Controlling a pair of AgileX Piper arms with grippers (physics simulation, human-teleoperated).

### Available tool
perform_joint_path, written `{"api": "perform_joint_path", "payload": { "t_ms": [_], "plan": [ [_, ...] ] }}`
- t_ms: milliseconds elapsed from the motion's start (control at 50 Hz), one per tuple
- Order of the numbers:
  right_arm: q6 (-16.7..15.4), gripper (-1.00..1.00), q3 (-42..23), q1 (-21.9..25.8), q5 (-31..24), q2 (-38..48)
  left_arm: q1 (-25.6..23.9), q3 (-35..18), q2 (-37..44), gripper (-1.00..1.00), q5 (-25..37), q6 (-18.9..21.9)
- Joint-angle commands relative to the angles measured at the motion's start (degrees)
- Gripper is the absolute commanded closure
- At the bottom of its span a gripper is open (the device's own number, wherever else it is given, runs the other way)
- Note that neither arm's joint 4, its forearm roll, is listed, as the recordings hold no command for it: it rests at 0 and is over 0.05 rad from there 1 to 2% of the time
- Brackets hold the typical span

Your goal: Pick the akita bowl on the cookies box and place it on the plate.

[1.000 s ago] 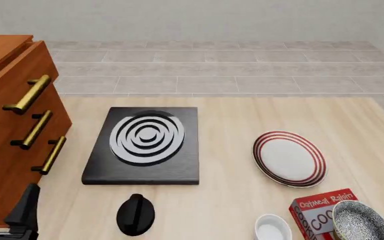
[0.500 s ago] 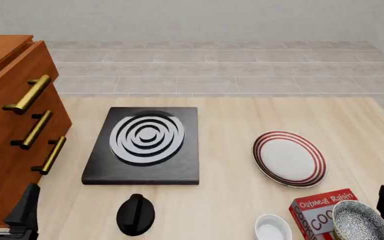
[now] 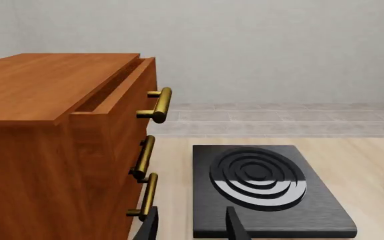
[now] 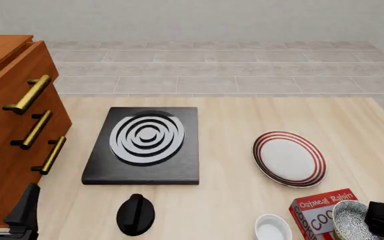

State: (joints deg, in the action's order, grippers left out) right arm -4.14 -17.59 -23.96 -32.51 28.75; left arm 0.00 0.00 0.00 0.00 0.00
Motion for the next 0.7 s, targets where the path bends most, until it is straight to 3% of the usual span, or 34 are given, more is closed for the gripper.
{"api": "perform_joint_path", "payload": {
  "t_ms": [20,280,700],
  "plan": [
    [0.2,-1.00,2.8,-0.3,2.6,1.6,0.0,0.0,0.0,-1.00,0.0,0.0],
    [1.1,-1.00,5.4,0.0,5.3,3.3,0.0,0.0,0.0,-1.00,0.0,0.0],
    [1.4,-1.00,6.1,-0.6,5.2,3.1,0.0,0.0,0.0,-1.00,0.0,0.0]
  ]
}}
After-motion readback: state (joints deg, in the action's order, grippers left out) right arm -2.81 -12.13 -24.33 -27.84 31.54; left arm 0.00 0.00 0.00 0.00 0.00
